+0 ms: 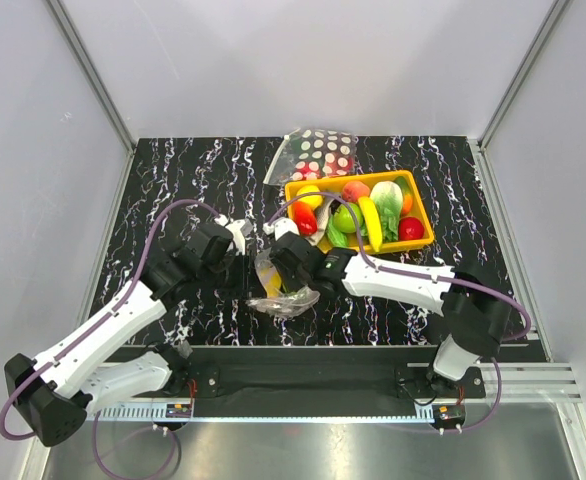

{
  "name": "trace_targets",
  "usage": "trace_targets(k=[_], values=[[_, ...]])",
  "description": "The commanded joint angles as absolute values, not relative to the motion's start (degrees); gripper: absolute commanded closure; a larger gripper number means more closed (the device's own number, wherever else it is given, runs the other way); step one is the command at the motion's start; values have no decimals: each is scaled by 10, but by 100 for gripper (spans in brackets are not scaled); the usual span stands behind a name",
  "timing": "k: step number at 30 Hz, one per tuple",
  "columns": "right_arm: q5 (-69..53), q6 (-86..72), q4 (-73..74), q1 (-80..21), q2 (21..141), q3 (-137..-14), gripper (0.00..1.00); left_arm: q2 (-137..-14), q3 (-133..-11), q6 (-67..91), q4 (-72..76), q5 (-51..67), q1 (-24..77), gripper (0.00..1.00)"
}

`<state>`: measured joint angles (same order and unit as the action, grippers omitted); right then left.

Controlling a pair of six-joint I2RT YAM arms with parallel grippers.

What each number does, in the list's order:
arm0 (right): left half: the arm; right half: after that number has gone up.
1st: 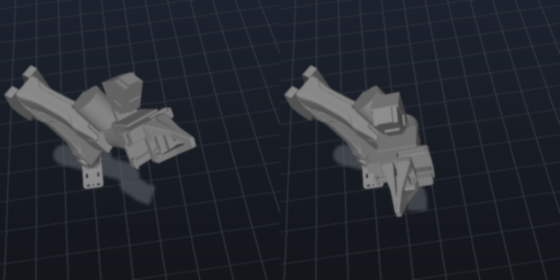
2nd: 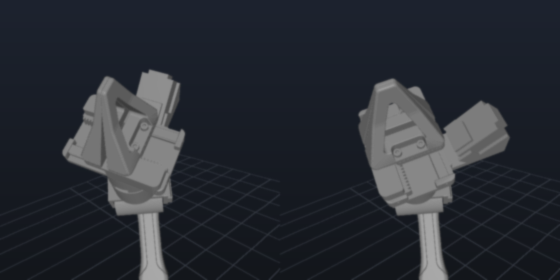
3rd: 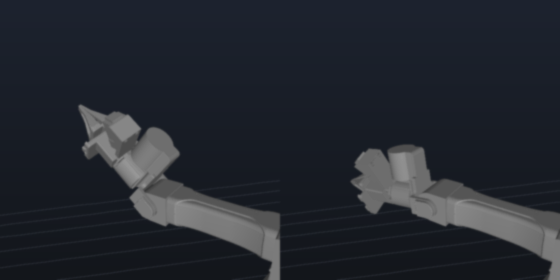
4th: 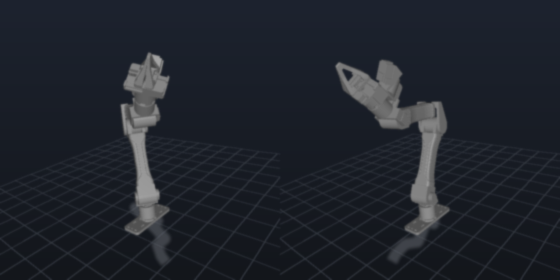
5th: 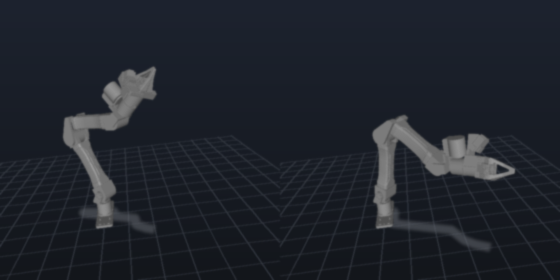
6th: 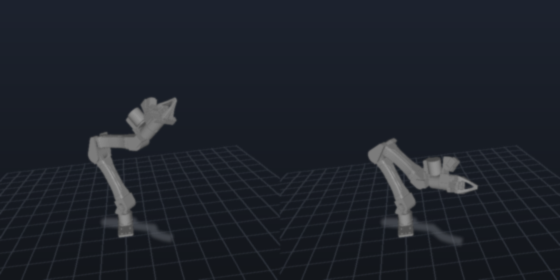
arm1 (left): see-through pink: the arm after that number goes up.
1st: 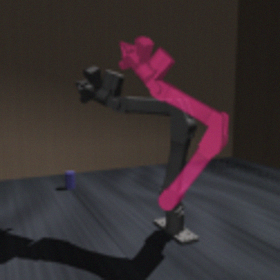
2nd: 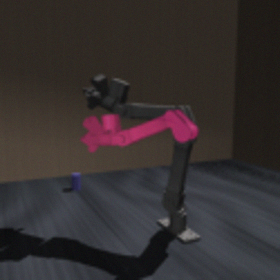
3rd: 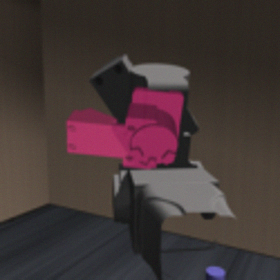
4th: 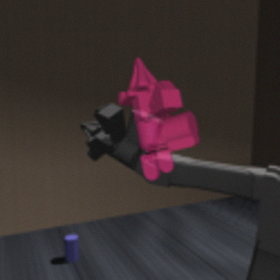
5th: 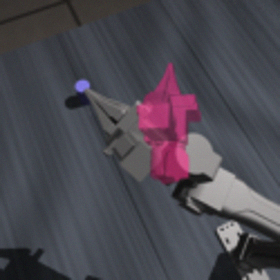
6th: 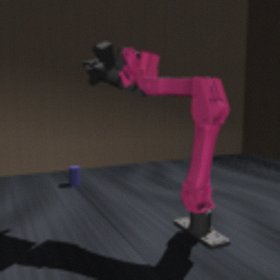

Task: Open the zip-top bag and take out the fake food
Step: Pick up the fake vegetable from the zipper food storage bag.

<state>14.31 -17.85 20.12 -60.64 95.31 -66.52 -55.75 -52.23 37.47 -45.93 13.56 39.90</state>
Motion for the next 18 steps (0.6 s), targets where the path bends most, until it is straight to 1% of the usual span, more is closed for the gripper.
trace_targets(k=[1,3,9,10,11,18], values=[[214,-184,185,-579,959,-664,66,-542,-518,364,-440,187,397,80],[230,-185,190,-575,962,-664,59,-539,-519,364,-443,187,397,80],[246,-191,202,-556,958,-657,47,-540,-526,363,-445,190,397,80],[253,-191,205,-555,958,-655,42,-540,-527,362,-445,192,397,80],[255,-192,209,-551,958,-653,40,-541,-528,362,-445,192,397,80],[262,-190,219,-539,964,-648,32,-546,-532,360,-443,194,397,80]])
